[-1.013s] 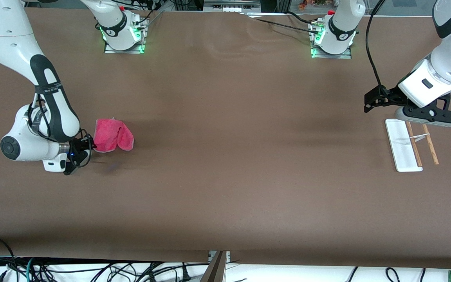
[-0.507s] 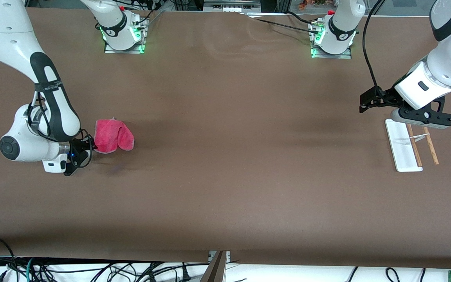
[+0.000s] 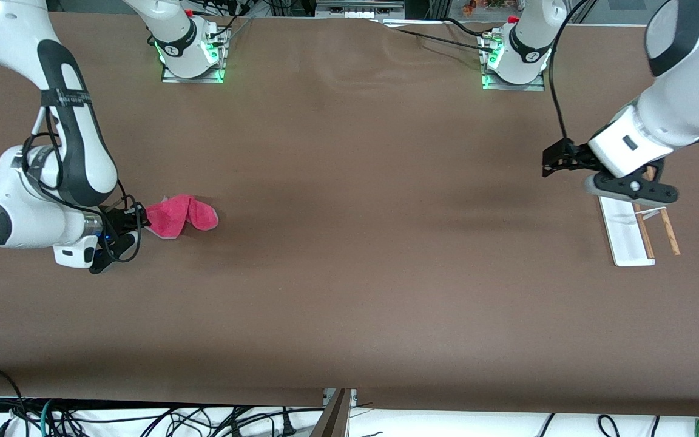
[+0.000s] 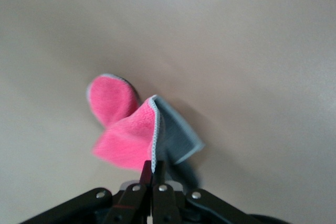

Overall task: Pass towel and hang on rack
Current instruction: 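Lift the towel with the right gripper while the left gripper approaches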

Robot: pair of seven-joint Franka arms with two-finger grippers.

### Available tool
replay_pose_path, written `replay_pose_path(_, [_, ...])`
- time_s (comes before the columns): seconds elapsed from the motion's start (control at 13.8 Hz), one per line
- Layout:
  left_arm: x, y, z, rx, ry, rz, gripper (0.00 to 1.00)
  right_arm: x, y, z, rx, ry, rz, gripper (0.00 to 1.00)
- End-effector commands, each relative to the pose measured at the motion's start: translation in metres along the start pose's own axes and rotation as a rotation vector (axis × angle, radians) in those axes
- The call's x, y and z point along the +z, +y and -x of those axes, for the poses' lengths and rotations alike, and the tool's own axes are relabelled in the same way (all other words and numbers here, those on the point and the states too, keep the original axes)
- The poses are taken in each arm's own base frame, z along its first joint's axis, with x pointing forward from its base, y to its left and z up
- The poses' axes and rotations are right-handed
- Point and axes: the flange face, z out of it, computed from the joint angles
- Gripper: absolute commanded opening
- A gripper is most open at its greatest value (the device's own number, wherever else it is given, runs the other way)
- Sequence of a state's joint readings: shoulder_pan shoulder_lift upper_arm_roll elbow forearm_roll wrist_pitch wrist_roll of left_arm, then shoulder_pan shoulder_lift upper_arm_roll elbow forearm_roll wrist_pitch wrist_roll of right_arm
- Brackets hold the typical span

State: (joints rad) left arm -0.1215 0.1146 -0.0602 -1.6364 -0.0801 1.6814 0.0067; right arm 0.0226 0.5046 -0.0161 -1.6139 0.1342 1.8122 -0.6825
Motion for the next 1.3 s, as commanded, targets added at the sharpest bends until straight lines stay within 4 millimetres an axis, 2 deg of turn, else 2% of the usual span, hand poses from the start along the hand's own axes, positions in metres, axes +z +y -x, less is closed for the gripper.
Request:
replay_pose_path(0.0, [0.014, 0.032, -0.017, 0.073, -0.033, 0.009, 1.0, -0.033, -0.051, -0.026, 0.015, -0.026, 0.02, 0.0])
replay_pose_path(0.07, [0.022, 0.056, -0.022, 0.146, -0.046, 0.015, 1.0, -0.042, -0.073, -0.033, 0.026, -0.023, 0.038, 0.0])
replay_pose_path(0.14, [0.04, 0.058, -0.027, 0.181, -0.077, 0.017, 1.0, -0.05, -0.095, -0.041, 0.018, -0.027, 0.069, 0.0])
replay_pose_path(0.22, [0.05, 0.064, -0.032, 0.24, -0.092, 0.033, 1.0, -0.058, -0.119, -0.048, 0.007, -0.026, 0.101, 0.0])
replay_pose_path(0.36, [0.053, 0.105, -0.04, 0.361, -0.074, 0.153, 1.0, -0.068, -0.164, -0.06, 0.001, -0.012, 0.131, 0.0])
replay_pose_path(0.51, [0.086, 0.106, -0.059, 0.363, -0.109, 0.243, 1.0, -0.072, -0.22, -0.075, -0.015, 0.0, 0.156, 0.0])
replay_pose_path(0.65, [0.113, 0.117, -0.072, 0.418, -0.117, 0.396, 1.0, -0.08, -0.281, -0.092, -0.02, 0.014, 0.201, 0.0])
replay_pose_path(0.72, [0.12, 0.124, -0.075, 0.459, -0.109, 0.45, 1.0, -0.083, -0.305, -0.095, -0.01, 0.013, 0.204, 0.0])
replay_pose_path(0.87, [0.135, 0.133, -0.081, 0.516, -0.099, 0.52, 1.0, -0.096, -0.345, -0.101, -0.031, 0.035, 0.217, 0.0])
replay_pose_path(1.09, [0.165, 0.148, -0.09, 0.604, -0.07, 0.64, 1.0, -0.099, -0.399, -0.106, -0.094, 0.062, 0.229, 0.0])
replay_pose_path(1.16, [0.176, 0.154, -0.09, 0.673, -0.057, 0.672, 1.0, -0.101, -0.421, -0.109, -0.121, 0.08, 0.236, 0.0])
replay_pose_path(1.23, [0.187, 0.171, -0.087, 0.74, -0.053, 0.707, 1.0, -0.101, -0.439, -0.112, -0.148, 0.091, 0.24, 0.0])
